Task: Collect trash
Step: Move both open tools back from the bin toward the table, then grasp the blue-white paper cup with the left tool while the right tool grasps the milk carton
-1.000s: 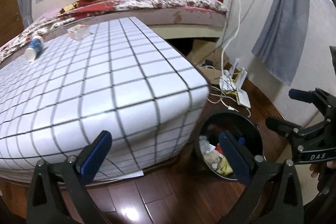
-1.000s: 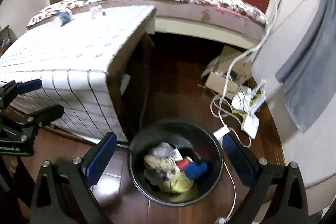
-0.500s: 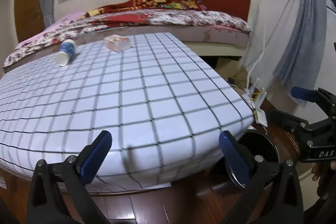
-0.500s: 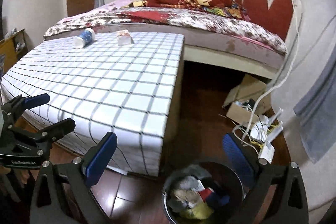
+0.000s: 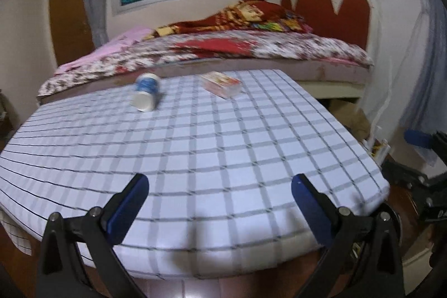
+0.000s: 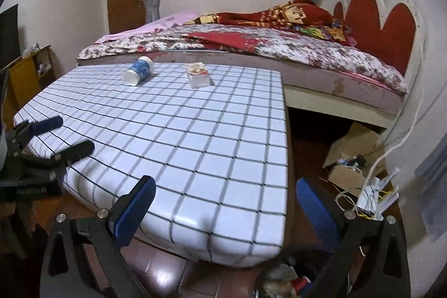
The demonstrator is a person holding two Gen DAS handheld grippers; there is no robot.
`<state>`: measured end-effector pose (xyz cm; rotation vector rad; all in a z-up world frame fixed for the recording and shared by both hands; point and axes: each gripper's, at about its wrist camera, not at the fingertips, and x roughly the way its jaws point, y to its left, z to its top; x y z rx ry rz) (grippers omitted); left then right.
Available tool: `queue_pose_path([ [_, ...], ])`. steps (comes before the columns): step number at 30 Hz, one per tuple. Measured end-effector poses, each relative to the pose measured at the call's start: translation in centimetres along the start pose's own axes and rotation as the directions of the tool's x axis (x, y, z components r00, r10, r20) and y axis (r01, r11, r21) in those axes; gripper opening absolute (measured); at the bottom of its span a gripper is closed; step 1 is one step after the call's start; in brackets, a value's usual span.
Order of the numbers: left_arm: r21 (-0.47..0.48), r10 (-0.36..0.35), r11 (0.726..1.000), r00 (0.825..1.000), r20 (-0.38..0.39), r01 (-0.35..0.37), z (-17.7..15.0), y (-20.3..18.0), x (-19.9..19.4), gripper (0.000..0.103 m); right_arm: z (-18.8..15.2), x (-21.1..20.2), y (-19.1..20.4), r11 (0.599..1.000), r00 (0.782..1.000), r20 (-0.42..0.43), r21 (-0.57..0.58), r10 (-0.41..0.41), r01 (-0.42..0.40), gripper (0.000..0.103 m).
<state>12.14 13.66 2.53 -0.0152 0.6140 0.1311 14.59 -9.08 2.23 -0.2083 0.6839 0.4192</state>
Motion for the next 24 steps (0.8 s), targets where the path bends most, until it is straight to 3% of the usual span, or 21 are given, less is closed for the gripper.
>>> queue_pose_path([
  [5,-0.049,0.052,0.997,0.999,0.002,-0.052,1.5,4.7,0.6,0.102,1.7,2.0,1.4,0.998,0.998,-0.013,0.002,0.069,-0.069,0.102],
  [10,-0.107,0.081,0.991,0.997,-0.005,-0.081,2.2,8.7,2.3,0.102,4.2,4.2,2.6,0.997,0.997,0.01,-0.005,0.071,-0.071,0.102],
  [13,-0.105,0.087,0.99,0.996,-0.028,-0.09,2.9,10.0,4.1,0.102,5.8,6.1,2.9,0.997,0.997,0.014,0.013,0.079,-0.08,0.102],
  [16,-0.098,0.093,0.99,0.994,-0.053,-0.098,3.6,10.9,6.0,0.102,7.3,9.5,3.5,0.998,0.996,-0.064,-0.005,0.06,-0.06,0.102],
  [24,-0.044,0.108,0.993,0.992,-0.069,-0.111,6.4,12.5,12.4,0.101,11.7,18.1,3.6,0.996,0.99,-0.115,-0.023,0.087,-0.09,0.102],
])
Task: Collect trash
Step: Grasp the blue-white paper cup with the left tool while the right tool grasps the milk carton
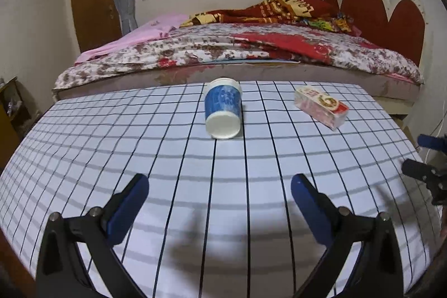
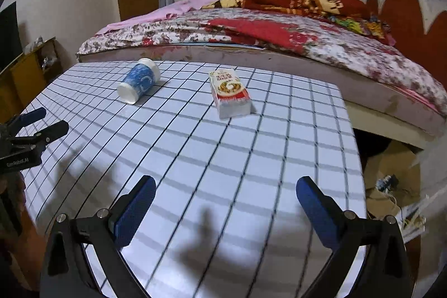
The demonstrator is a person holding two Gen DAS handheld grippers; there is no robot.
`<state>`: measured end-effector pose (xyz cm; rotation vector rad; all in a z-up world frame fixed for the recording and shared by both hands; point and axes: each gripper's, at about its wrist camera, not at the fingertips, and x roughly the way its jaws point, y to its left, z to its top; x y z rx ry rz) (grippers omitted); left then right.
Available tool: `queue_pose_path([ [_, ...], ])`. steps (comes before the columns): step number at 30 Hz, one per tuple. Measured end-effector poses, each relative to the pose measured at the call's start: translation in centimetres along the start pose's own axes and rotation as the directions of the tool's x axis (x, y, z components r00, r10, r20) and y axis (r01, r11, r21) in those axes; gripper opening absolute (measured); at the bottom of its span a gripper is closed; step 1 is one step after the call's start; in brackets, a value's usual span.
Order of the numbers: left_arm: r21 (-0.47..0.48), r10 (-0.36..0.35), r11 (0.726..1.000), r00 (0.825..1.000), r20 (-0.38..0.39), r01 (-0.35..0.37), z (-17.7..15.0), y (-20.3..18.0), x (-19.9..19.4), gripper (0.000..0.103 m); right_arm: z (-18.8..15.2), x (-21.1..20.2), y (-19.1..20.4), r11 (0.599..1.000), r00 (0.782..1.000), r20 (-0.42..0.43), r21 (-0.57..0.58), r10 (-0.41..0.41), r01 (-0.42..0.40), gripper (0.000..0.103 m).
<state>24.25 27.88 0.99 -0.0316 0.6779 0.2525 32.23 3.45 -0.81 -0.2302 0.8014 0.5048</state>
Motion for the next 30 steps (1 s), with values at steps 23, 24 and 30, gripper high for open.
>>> queue_pose_path([
  [23,0.026,0.022,1.0,0.986,-0.168,-0.018,5.3,-0.1,14.6,0.056,7.9,15.5,-0.7,1.0,0.99,-0.138,-0.014,0.02,-0.022,0.055],
  [24,0.015,0.005,1.0,0.987,-0.159,-0.002,5.1,0.0,14.0,0.056,7.9,15.3,-0.7,1.0,0.991,-0.134,-0.012,0.023,-0.024,0.055],
  [30,0.036,-0.031,0.999,0.992,-0.124,0.036,3.3,-1.5,10.4,0.055,7.5,12.2,-0.6,0.999,0.996,-0.089,-0.032,0.003,-0.006,0.054],
])
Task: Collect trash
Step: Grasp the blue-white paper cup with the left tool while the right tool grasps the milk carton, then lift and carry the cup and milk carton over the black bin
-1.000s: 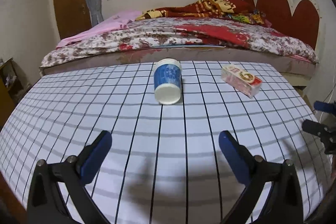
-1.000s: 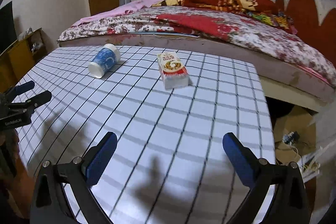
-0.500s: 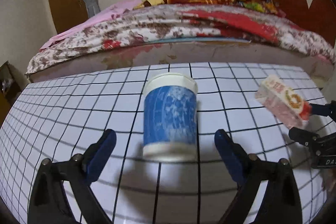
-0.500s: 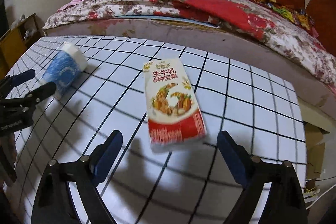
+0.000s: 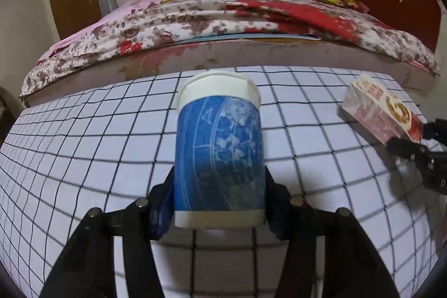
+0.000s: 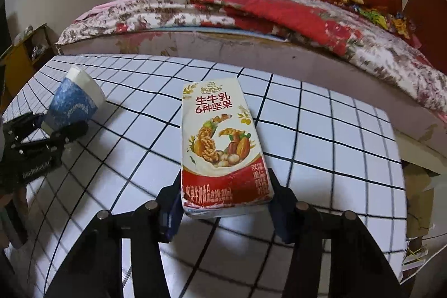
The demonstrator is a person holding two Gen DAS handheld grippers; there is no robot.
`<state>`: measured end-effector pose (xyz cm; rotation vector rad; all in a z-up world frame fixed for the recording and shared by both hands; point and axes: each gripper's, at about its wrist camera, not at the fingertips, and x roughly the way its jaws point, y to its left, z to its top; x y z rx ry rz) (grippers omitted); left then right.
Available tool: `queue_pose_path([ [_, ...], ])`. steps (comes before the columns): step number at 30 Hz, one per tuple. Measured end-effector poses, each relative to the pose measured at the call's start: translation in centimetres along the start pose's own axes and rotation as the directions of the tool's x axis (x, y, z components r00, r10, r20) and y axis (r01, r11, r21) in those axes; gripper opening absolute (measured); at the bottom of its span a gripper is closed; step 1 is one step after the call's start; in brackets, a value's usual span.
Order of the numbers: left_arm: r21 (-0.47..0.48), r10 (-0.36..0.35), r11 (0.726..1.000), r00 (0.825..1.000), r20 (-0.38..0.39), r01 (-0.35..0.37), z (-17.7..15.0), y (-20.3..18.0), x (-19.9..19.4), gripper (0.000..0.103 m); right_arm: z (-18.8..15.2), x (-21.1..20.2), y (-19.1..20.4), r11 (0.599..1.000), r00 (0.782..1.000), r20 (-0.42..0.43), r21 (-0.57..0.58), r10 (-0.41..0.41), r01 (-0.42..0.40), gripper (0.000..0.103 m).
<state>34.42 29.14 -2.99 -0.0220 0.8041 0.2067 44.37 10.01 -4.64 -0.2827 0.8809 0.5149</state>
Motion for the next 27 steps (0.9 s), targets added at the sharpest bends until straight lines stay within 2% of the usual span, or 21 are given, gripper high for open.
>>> queue_pose_path([
  [4,0.004,-0.015,1.0,1.0,0.008,0.015,-1.2,-0.6,-2.1,0.055,-0.6,-2.7,0.2,1.0,0.999,0.022,-0.008,-0.023,0.023,0.054],
  [8,0.002,-0.021,1.0,1.0,0.008,0.021,-1.0,-0.7,-3.1,0.055,-1.1,-4.5,0.9,0.999,0.999,0.027,-0.023,-0.033,0.034,0.054],
  [27,0.026,-0.05,0.999,0.995,0.086,0.048,-2.8,-1.5,-11.2,0.055,-4.6,-13.8,4.6,0.998,0.993,0.118,-0.052,-0.018,0.024,0.054],
])
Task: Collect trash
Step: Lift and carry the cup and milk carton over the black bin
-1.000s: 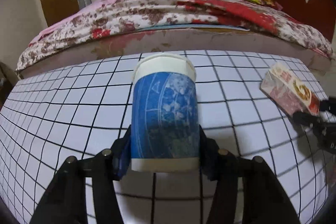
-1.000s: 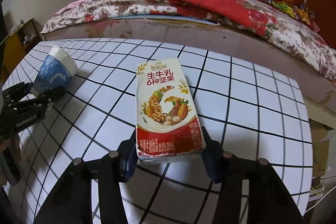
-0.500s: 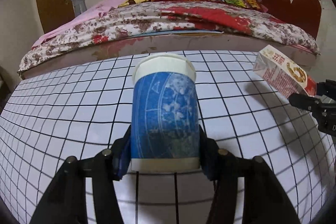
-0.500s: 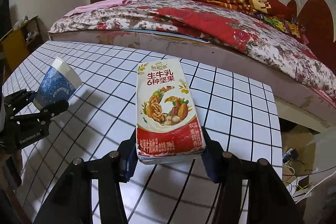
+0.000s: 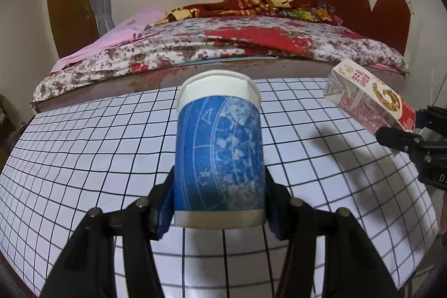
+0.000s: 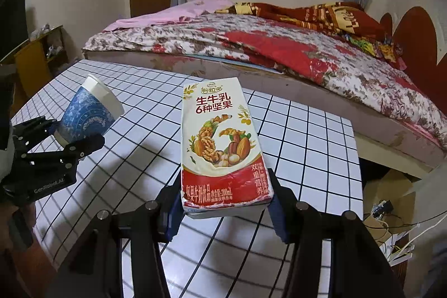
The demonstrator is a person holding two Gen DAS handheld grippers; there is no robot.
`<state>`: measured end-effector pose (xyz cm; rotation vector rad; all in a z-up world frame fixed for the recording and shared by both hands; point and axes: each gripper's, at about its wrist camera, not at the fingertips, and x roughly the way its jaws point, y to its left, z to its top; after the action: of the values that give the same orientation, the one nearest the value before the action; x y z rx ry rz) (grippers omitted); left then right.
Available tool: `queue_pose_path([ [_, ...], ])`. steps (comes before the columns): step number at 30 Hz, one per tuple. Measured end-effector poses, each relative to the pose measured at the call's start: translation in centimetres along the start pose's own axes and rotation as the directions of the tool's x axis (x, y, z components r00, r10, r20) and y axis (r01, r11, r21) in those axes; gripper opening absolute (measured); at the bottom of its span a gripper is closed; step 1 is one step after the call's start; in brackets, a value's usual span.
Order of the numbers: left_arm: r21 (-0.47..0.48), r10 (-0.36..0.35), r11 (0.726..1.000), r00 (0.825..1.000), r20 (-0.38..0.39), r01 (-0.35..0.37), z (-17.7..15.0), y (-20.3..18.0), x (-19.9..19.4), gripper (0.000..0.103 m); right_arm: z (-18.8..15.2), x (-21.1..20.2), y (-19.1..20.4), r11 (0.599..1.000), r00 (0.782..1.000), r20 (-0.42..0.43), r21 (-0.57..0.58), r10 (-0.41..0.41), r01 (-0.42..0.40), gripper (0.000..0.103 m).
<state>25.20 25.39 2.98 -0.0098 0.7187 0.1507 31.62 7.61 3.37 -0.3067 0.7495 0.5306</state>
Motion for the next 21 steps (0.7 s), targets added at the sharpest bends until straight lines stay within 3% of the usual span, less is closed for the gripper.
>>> queue_pose_path([
  [10,0.0,-0.042,0.999,0.996,0.075,0.042,-1.9,-2.0,-5.9,0.055,-2.8,-7.6,0.1,1.0,0.996,0.087,0.027,0.001,-0.003,0.054],
  [21,0.084,-0.084,0.994,0.984,0.157,0.072,-3.5,-7.0,-10.9,0.055,-7.1,-14.7,-2.4,0.995,0.987,0.157,0.1,-0.035,0.019,0.054],
])
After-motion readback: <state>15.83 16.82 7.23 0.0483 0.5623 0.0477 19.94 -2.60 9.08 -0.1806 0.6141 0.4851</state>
